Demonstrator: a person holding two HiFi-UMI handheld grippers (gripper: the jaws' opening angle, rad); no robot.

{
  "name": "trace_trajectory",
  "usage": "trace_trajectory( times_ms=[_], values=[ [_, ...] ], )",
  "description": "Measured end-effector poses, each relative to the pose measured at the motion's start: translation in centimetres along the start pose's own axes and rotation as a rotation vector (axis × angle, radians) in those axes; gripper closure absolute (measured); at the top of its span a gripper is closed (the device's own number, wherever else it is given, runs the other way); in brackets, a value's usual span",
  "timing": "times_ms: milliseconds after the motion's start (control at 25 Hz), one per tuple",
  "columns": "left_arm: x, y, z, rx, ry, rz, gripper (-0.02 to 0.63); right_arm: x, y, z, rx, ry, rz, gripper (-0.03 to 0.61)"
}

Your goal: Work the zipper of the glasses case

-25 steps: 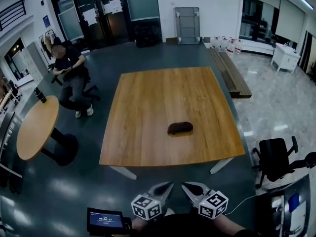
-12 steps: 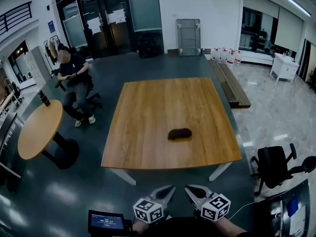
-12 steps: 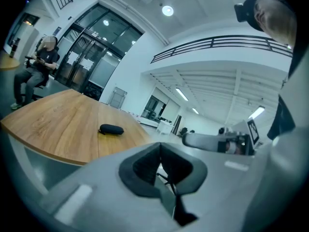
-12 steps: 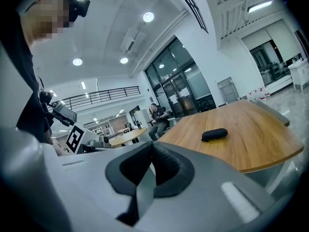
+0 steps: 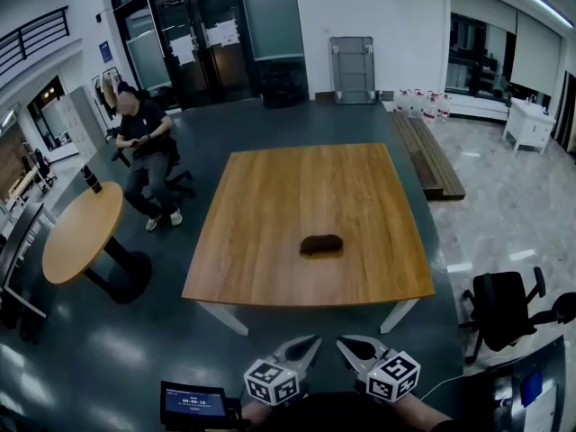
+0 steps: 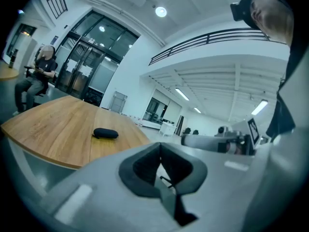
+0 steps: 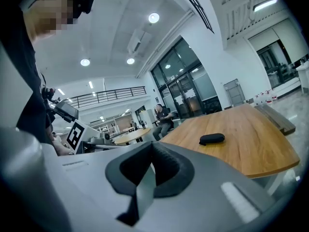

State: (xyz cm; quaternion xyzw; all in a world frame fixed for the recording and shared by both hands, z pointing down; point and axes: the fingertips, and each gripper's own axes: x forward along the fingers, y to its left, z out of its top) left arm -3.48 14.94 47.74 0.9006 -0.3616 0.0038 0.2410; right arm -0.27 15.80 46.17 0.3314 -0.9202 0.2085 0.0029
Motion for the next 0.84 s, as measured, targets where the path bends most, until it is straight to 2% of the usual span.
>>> trace_trajectory(
  times_ms=[120,440,840],
  values=[
    [0.2,-0.6,-0.1,-0.002,-0.006,0.011,0.615,-0.7,-0.4,0.1,0.004,-0.001,0.004,0.574],
    [1.5,-2.3,-0.1,0.025,-0.011,-0.021,0.615,-2.0,-1.5,0.3,0.012,-0.014,0.002,0.574],
    [2.1,-2.1,0.1,0.035,-0.001,-0.028,0.615,-1.7,-1.9,0.5,0.011,-0.017,-0.004,0.574]
  ],
)
